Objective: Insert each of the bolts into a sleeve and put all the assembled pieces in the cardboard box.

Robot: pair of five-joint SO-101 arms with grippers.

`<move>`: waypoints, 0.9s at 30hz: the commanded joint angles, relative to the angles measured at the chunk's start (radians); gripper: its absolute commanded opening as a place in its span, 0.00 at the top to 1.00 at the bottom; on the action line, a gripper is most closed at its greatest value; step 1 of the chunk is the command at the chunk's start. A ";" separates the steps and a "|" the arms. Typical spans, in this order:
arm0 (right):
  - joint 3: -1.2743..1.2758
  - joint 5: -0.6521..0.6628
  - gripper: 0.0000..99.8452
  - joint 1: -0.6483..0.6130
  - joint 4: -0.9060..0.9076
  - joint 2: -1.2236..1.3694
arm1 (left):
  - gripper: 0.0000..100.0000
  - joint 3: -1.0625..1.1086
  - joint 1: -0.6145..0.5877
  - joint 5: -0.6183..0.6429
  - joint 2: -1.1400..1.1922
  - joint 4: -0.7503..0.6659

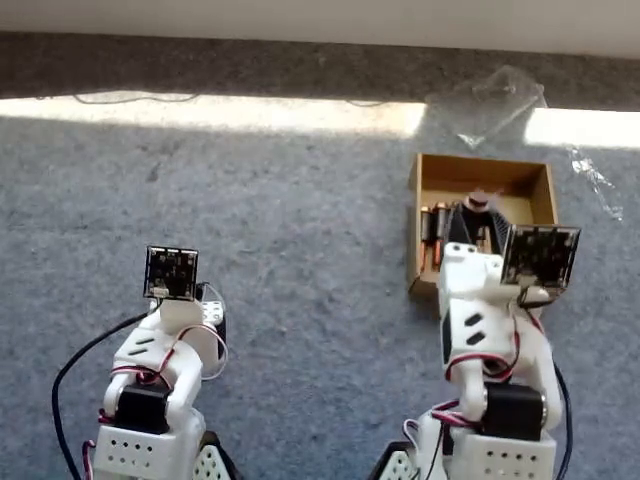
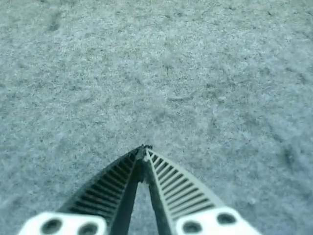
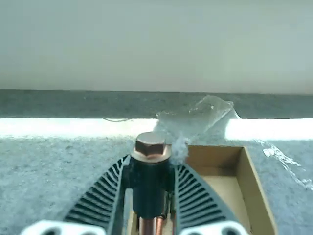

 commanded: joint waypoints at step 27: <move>-0.891 0.132 0.99 0.199 0.002 1.511 | 0.99 -0.008 -0.002 0.008 -0.008 0.011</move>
